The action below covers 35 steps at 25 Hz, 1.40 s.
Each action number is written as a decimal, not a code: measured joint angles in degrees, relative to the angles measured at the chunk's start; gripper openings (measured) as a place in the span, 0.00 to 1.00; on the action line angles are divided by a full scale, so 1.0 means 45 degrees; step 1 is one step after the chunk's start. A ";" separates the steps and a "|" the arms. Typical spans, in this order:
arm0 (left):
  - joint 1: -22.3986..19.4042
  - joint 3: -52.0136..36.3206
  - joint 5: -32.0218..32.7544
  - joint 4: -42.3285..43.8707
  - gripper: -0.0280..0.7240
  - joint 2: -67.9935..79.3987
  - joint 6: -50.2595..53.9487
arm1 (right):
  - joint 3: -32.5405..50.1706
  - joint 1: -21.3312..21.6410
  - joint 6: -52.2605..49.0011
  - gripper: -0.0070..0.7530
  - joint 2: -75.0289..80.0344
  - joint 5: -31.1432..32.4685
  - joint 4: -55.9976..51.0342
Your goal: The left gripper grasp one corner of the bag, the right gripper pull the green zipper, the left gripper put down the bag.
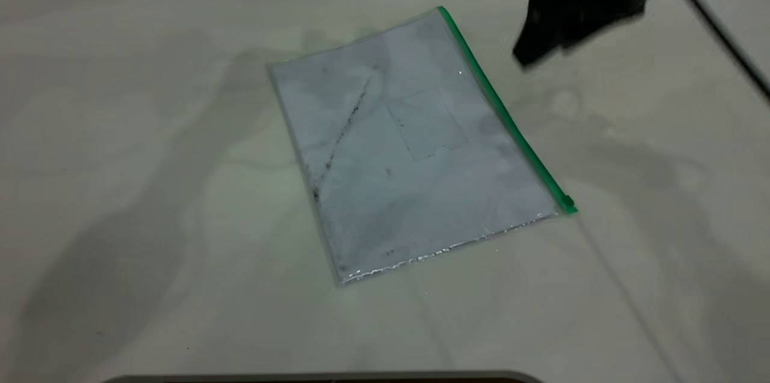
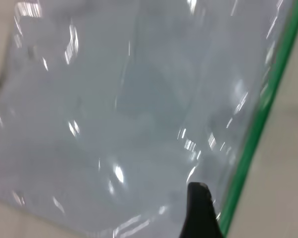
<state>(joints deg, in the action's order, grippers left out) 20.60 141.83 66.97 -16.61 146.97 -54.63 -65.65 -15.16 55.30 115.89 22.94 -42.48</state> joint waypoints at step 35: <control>0.0000 -0.5782 0.0000 0.5802 0.81 -1.3353 1.1269 | 0.0786 0.1633 -0.7426 0.78 -1.7630 0.8885 0.5879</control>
<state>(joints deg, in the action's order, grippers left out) 20.60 115.81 66.97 9.50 86.88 -3.92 -62.11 -7.82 21.88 36.56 62.92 -16.03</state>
